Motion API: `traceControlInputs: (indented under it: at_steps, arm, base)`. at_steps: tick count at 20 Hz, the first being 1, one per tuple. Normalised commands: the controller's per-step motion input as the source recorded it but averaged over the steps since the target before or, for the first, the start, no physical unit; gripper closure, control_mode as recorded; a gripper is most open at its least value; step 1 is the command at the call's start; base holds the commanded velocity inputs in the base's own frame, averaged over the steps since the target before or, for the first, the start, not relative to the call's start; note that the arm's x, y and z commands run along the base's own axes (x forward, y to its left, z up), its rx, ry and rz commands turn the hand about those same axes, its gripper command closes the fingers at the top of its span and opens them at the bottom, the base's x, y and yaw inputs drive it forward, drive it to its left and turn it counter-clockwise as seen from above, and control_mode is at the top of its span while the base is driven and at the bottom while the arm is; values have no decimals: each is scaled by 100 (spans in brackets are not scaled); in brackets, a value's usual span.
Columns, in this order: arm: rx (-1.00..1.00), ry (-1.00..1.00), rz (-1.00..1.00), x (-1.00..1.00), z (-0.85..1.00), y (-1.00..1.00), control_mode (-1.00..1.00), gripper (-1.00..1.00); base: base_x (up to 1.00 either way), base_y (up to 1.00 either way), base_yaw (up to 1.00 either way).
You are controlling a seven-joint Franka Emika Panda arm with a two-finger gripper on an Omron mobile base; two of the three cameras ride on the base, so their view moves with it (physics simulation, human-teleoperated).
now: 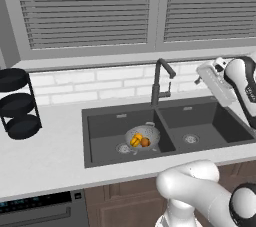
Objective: Put the colander in the sink, put the tangerine, peach, orange in the colander, and turn on the sink faucet and pour water over the colander.
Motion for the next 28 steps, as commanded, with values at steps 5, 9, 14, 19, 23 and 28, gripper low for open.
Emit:
traceControlInputs:
  at_steps: [5, 9, 14, 19, 23, 28]
  arm:
    - [27, -34, 20, 5, 2, -37, -100, -100]
    - [23, -24, 18, 23, 11, -11, -100, -100]
    - [14, -11, 14, 61, 1, 0, -100, -100]
    - [10, 0, 10, 79, 0, 0, -100, -100]
    - [9, 0, 6, 65, 0, 0, -100, -100]
    - [9, 0, 5, 64, 0, 0, -100, -100]
  base:
    - [0, 0, 0]
    - [0, 0, 0]
    - [0, 0, 0]
    - [0, 0, 0]
    - [0, 0, 0]
    - [0, 0, 0]
